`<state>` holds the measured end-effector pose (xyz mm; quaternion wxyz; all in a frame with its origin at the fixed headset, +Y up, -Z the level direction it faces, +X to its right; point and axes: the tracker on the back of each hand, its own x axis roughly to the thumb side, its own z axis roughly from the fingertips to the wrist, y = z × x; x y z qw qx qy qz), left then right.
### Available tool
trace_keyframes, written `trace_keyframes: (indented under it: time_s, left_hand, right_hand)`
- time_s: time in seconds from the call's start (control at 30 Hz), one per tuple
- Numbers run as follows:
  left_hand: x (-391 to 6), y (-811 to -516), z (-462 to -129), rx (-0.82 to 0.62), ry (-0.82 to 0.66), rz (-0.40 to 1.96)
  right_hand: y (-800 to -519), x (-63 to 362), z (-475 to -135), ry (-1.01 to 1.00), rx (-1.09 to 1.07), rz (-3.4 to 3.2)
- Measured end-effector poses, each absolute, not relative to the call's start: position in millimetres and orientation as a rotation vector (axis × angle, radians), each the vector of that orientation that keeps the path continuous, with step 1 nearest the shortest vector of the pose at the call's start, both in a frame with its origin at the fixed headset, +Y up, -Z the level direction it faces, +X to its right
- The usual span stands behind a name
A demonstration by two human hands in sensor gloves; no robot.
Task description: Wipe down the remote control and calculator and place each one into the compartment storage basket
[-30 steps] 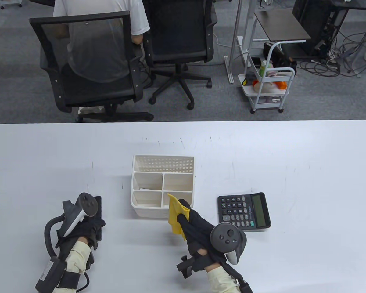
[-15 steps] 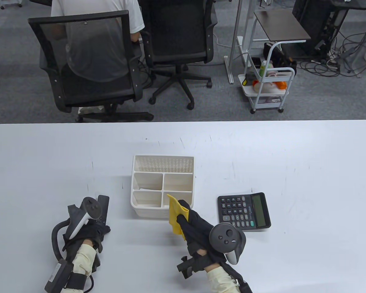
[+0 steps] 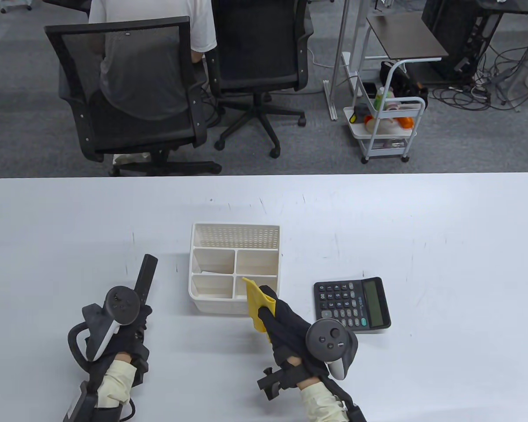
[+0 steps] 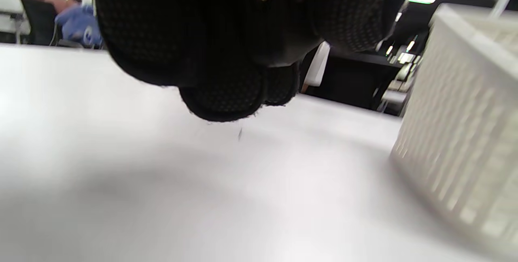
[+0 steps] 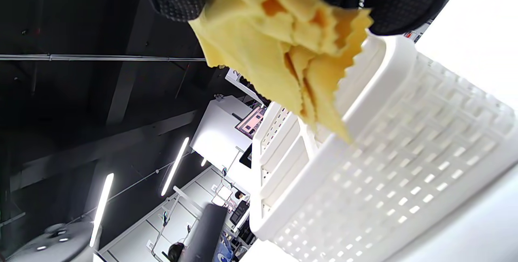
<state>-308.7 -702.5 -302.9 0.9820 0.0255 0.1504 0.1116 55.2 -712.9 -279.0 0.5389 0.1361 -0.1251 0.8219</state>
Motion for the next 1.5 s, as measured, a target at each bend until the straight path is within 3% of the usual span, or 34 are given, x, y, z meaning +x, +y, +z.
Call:
trace_keyframes:
  time_s: [0.17,0.3,0.57,0.77,0.97,1.17,1.4,1.5]
  left_hand:
    - [-294,-674,-281,0.295,0.184,0.220]
    - [-275,-663,-268,0.393,0.072,0.181]
    - [-235,-672,-261,0.389,-0.190,0.032]
    - [-209,-683,-257,0.388,-0.328,-0.092]
    - [-206,-682,-252,0.440,-0.320,-0.168]
    - [-207,-681,-251,0.438,-0.334,-0.101]
    - [-195,-675,-243,0.524,-0.377,-0.111]
    - [-200,-675,-246,0.507,-0.349,-0.085]
  right_hand:
    - [-713,60,-280,-0.296,0.283,1.939]
    - [-714,65,-282,-0.278,0.252,1.918]
    - [-713,69,-282,-0.274,0.242,1.834]
    - [-708,50,-276,-0.258,0.396,1.911]
    - [-703,29,-267,-0.254,0.612,2.028]
    - [-699,12,-258,-0.338,0.834,2.272]
    - [-698,6,-257,-0.327,0.862,2.467]
    - [-695,6,-253,-0.419,0.863,2.514]
